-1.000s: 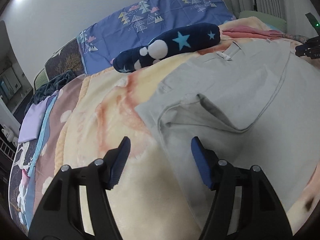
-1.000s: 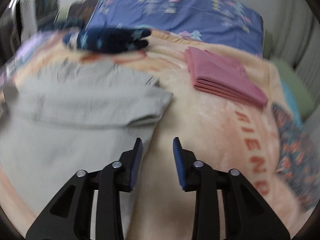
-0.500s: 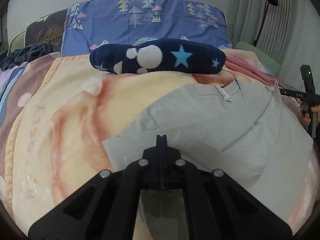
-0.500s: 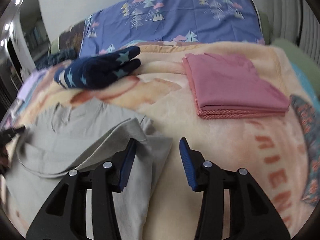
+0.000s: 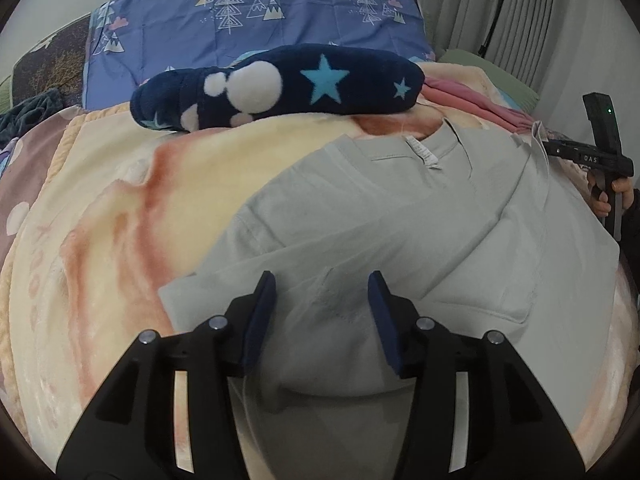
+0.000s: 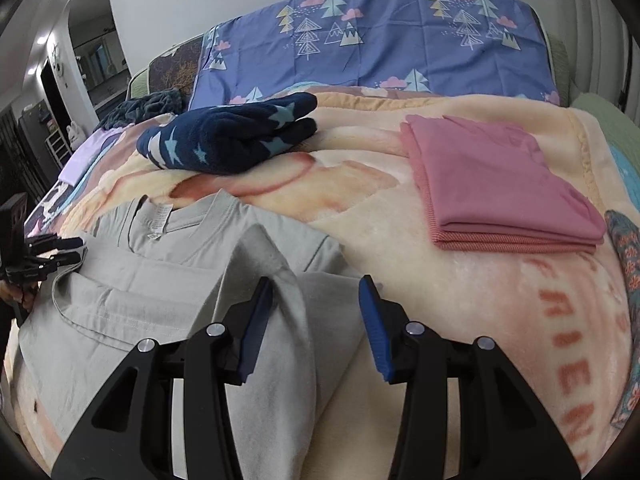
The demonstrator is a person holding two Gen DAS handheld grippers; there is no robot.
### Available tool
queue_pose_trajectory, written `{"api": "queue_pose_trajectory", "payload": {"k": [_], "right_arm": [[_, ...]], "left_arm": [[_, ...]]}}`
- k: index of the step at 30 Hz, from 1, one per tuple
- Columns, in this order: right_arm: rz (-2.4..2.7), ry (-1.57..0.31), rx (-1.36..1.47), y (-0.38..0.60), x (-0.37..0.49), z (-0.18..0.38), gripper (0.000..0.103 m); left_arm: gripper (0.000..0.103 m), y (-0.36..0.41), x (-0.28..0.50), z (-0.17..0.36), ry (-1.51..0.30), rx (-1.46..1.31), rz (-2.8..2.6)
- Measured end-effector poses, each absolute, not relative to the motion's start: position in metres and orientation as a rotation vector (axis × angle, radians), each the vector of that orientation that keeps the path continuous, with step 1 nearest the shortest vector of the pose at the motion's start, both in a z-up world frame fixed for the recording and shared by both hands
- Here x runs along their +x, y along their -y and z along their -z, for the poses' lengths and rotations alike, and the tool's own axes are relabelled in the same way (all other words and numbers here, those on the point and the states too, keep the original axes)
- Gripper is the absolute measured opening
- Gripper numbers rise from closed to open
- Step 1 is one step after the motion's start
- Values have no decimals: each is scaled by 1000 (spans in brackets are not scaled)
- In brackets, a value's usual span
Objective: Fold small clothes
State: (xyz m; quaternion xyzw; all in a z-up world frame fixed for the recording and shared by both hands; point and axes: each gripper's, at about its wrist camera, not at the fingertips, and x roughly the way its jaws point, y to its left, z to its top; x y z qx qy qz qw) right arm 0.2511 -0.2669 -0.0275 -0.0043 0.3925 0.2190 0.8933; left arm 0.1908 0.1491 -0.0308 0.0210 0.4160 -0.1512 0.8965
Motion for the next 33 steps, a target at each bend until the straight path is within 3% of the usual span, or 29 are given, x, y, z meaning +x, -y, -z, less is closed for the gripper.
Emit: {"api": "queue_pose_trajectory", "payload": {"k": [4, 7, 8, 12, 13, 14, 15, 21, 33], "right_arm": [[-457, -811, -16, 269, 250, 28, 46], [-467, -802, -15, 270, 250, 26, 46], [-472, -799, -18, 270, 251, 25, 46], [-498, -789, -32, 263, 254, 20, 46], [-507, -791, -32, 260, 255, 20, 39], [-521, -801, -24, 259, 257, 20, 13], [-534, -814, 1, 258, 259, 20, 3], [-474, -795, 199, 280, 275, 11, 3], [-438, -869, 281, 291, 295, 35, 5]], "left_arm": [[46, -143, 189, 31, -881, 85, 334], [18, -145, 184, 27, -866, 95, 337], [14, -146, 183, 26, -861, 92, 340], [10, -144, 180, 21, -852, 113, 355], [9, -142, 180, 21, -850, 128, 356], [9, -140, 179, 20, -841, 136, 355], [9, -140, 178, 17, -823, 138, 348], [9, -189, 185, -13, -674, -46, 199], [10, -207, 206, 21, -746, -134, 141]]}}
